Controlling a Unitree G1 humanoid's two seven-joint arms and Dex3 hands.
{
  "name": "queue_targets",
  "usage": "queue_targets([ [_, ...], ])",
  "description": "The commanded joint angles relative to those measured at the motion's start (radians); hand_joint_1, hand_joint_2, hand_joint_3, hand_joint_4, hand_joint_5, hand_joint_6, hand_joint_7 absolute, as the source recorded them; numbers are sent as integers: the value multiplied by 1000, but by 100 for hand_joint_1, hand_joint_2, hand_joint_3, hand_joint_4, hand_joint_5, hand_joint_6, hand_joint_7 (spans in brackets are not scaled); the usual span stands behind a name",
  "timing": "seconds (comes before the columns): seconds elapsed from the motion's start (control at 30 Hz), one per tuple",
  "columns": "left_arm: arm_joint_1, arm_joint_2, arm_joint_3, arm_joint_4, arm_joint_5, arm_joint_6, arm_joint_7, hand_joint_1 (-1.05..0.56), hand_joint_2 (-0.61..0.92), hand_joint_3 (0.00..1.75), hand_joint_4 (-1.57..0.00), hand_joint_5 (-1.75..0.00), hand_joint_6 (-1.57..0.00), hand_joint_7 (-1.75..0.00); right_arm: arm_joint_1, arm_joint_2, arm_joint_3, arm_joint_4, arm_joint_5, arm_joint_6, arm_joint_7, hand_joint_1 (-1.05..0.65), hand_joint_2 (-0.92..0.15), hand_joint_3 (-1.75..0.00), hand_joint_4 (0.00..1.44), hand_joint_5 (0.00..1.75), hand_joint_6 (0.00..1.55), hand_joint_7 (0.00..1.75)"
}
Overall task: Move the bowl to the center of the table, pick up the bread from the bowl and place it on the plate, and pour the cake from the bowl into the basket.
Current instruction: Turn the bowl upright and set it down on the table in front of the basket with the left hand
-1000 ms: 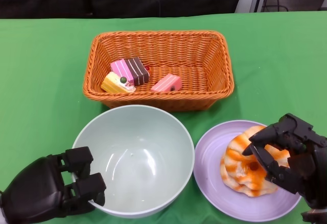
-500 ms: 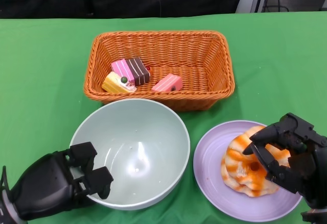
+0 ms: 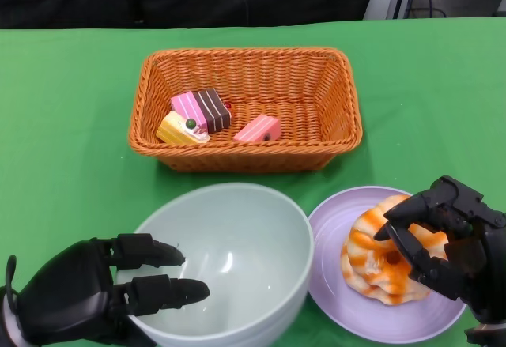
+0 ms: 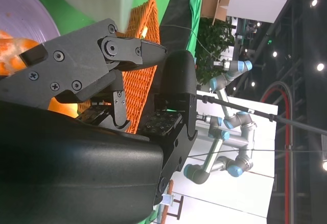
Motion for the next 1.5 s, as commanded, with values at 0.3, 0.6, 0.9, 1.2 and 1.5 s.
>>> queue_targets([
  [0.3, -13, 28, 9, 8, -33, -32, 75, -82, 92, 46, -39, -1, -28, 0, 6, -11, -3, -7, 19, 2, 15, -12, -74, -53, 75, 125, 69, 113],
  [0.6, -8, 24, 22, 24, -75, 13, -44, -65, 92, 33, -58, -5, -47, -5, 7, -10, -10, -8, 15, -11, 9, -12, -74, -54, 76, 125, 70, 113],
  [0.9, -11, 25, 21, 17, -78, 42, -98, -33, 92, 13, -103, -18, -99, -10, 14, 3, -15, -33, 12, -17, -15, -10, -74, -57, 77, 125, 71, 113],
  [1.2, 15, 15, 58, 5, -135, 127, -241, -32, 92, 5, -60, -134, -112, -11, 27, 5, -5, -57, 19, -19, -11, -10, -72, -59, 78, 126, 70, 114],
  [1.5, 32, 38, 80, -56, -153, 135, -294, -57, 92, 20, -56, -16, -60, 0, 29, 1, -3, -55, 14, -14, -9, -10, -72, -59, 77, 125, 70, 113],
])
